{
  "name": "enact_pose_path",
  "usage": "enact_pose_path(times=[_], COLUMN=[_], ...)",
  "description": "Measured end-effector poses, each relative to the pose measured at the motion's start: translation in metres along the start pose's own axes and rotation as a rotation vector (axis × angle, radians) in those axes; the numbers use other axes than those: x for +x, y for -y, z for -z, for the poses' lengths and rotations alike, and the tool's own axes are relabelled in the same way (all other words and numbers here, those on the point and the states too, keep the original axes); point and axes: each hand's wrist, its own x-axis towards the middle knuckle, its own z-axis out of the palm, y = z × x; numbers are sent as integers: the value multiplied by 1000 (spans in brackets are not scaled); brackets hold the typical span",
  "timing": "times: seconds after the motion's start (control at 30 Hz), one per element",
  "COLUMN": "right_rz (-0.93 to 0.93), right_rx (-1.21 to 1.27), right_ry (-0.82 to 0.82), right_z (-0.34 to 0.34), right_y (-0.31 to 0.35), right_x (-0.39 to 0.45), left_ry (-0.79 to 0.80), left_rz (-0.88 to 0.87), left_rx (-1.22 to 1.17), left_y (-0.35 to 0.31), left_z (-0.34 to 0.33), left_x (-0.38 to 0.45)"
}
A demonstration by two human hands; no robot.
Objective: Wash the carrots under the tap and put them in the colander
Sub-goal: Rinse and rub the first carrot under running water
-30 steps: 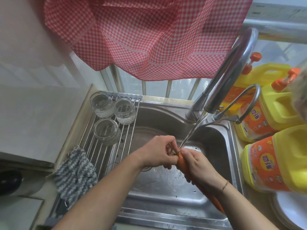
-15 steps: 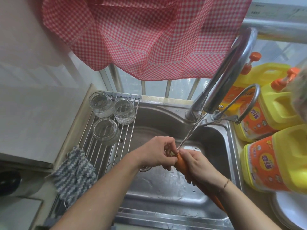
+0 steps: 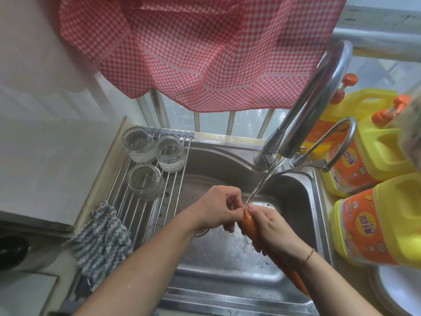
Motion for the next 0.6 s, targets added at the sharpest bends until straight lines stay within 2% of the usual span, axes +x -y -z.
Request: enact_pose_path(times=[0.23, 0.4, 0.5, 0.6], right_rz=[83, 122, 162, 215], right_rx=[-42, -11, -38, -213], right_ry=[-108, -116, -132, -190], right_z=[1, 6, 4, 1], right_y=[-3, -1, -5, -9], right_x=[1, 0, 1, 2], left_ry=[-105, -41, -35, -70], left_rz=[26, 3, -33, -29], left_rx=[-63, -191, -156, -71], left_y=[-2, 2, -2, -4], left_z=[-12, -8, -4, -3], left_x=[3, 2, 0, -1])
